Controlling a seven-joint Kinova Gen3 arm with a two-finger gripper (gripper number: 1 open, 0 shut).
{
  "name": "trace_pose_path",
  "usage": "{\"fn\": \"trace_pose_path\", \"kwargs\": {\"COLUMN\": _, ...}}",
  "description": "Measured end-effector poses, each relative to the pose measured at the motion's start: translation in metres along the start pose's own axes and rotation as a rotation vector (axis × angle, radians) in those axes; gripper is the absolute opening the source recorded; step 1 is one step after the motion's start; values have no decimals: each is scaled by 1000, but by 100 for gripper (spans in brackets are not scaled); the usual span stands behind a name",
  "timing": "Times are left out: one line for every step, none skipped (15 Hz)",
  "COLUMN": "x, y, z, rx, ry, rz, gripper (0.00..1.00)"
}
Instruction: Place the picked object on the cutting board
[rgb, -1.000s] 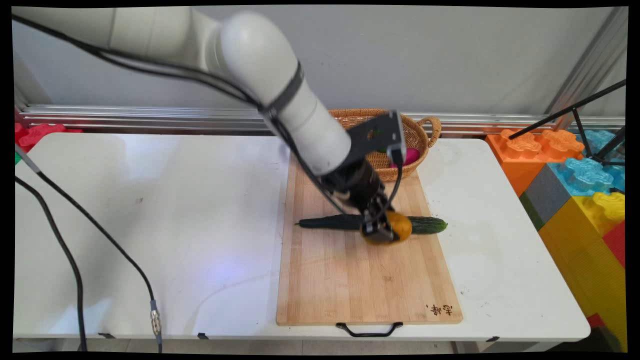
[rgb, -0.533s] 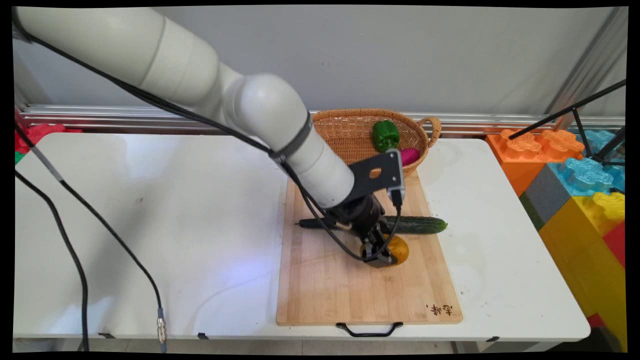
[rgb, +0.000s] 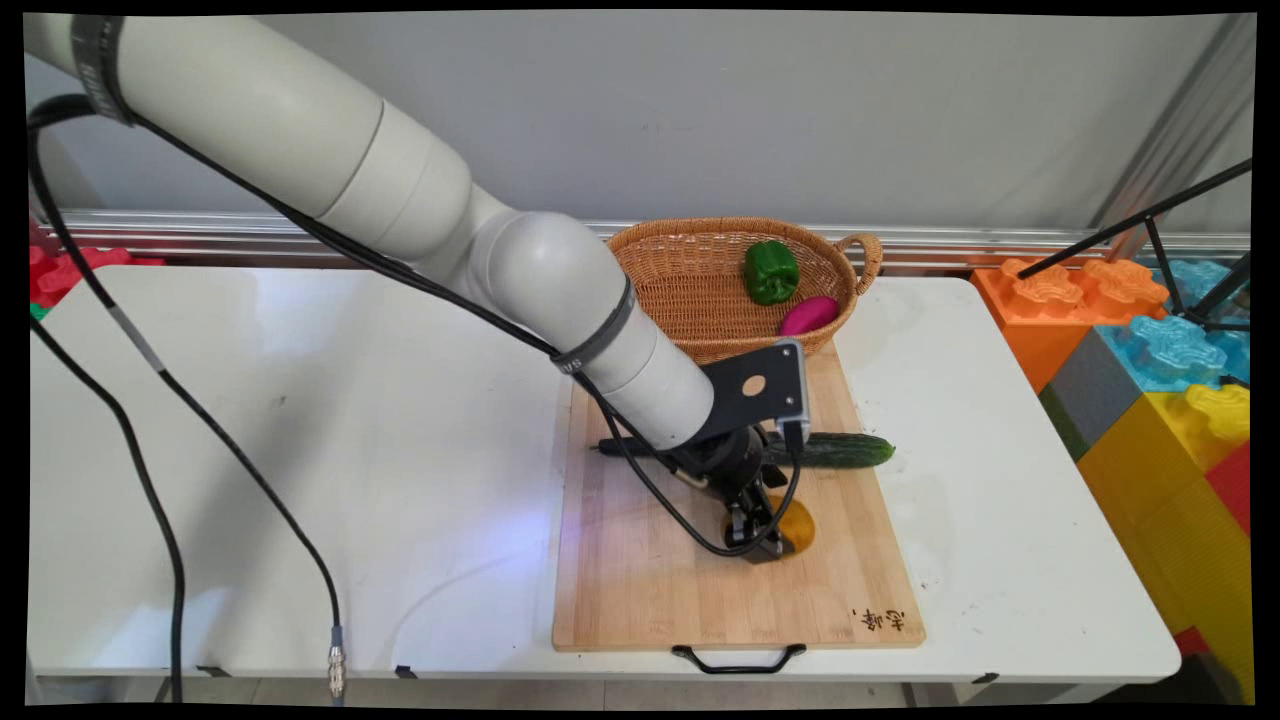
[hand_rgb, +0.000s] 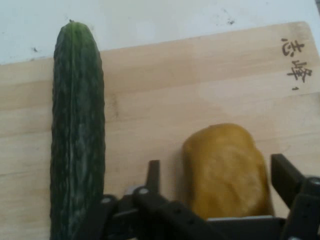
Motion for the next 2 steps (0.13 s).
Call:
{"fn": "trace_pose_path", "kwargs": {"x": 0, "y": 0, "z": 1, "rx": 2, "ry": 2, "rz": 2, "gripper": 100}}
{"fn": "trace_pose_path", "kwargs": {"x": 1, "y": 0, "z": 2, "rx": 2, "ry": 5, "rz": 3, "gripper": 100}}
